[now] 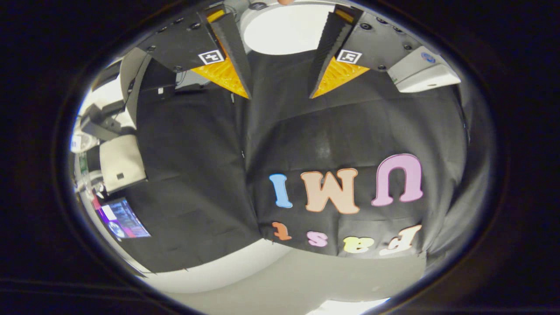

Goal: Open the toilet lid.

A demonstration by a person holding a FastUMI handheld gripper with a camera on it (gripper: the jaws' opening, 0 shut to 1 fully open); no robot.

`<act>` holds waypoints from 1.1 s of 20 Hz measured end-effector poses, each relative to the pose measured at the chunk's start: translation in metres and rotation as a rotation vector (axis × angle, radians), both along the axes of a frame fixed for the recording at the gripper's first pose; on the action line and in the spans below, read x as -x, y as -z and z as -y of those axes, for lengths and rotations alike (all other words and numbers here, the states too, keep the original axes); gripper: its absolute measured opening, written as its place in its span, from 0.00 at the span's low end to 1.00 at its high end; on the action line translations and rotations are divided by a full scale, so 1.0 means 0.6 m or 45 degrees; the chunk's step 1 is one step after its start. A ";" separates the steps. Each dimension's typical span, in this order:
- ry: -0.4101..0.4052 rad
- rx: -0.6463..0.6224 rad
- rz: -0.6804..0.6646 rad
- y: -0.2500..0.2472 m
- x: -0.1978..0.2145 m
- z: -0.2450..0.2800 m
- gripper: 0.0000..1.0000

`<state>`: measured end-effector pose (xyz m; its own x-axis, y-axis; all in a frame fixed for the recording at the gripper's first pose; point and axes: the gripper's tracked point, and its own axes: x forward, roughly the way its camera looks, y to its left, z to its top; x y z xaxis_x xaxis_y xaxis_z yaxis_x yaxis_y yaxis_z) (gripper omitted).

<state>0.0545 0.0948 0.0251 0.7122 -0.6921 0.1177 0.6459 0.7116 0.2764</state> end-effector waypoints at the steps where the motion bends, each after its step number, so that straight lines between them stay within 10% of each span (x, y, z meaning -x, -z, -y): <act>1: -0.013 -0.047 -0.002 0.018 -0.001 -0.006 0.82; 22: 0.128 -1.105 -0.021 0.481 0.006 -0.063 0.88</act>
<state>0.0512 0.1328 -0.2632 0.6397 -0.5920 -0.4903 0.7032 0.1933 0.6842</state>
